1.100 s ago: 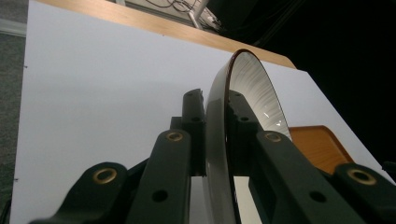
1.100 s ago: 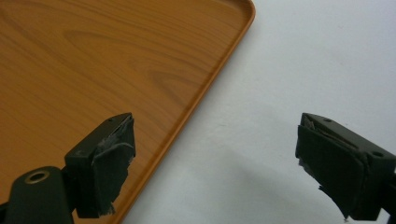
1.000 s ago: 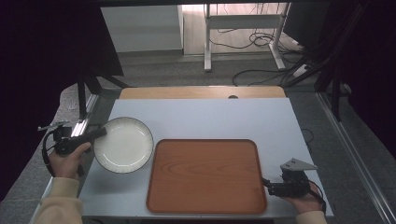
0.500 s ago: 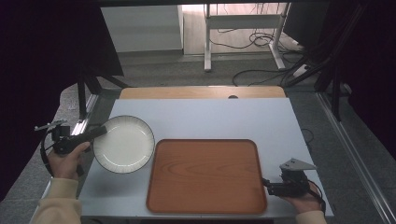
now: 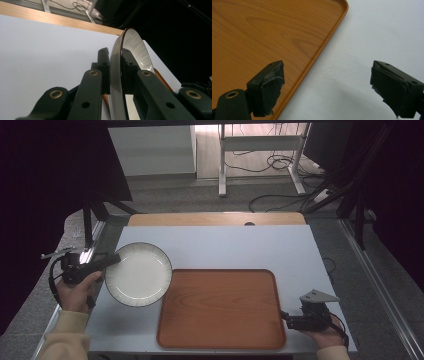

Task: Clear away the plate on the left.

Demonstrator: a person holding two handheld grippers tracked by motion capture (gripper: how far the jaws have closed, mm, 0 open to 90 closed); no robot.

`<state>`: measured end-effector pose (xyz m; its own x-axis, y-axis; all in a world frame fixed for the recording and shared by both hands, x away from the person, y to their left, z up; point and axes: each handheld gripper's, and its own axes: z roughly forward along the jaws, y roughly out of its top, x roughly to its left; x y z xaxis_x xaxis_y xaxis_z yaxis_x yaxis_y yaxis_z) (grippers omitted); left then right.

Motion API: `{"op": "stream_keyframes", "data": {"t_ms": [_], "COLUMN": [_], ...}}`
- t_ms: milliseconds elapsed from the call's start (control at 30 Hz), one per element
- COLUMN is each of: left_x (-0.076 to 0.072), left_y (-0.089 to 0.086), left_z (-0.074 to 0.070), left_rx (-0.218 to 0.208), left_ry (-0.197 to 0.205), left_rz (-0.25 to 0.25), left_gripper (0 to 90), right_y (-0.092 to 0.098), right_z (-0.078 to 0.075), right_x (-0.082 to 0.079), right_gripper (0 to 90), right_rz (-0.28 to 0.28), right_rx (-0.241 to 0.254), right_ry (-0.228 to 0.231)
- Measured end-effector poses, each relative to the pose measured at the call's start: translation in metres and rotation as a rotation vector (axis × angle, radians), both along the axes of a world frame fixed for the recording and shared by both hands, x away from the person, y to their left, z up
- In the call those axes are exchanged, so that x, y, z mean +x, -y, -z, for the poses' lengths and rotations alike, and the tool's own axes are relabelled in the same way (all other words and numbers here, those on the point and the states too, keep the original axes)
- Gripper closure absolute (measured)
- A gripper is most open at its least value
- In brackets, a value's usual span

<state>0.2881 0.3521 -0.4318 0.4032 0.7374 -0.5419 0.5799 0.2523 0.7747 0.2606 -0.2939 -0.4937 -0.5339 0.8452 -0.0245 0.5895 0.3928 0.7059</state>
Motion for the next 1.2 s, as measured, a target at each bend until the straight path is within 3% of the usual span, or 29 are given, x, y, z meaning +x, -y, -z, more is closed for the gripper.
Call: {"op": "stream_keyframes", "data": {"t_ms": [300,1200], "left_x": [-0.001,0.005], "left_y": [0.010,0.058], "left_z": [-0.004,-0.003], "left_rx": [-0.017,0.009], "left_ry": [0.016,0.006], "left_rz": [0.026,0.147], "left_gripper": [80.8,80.6], "right_y": [0.000,0.001], "right_z": [0.000,0.000], "right_x": [0.000,0.000], "right_gripper": [12.4,12.4], "right_rz": [0.001,0.005], "right_rx": [0.001,0.004], "right_ry": [-0.002,-0.001]}}
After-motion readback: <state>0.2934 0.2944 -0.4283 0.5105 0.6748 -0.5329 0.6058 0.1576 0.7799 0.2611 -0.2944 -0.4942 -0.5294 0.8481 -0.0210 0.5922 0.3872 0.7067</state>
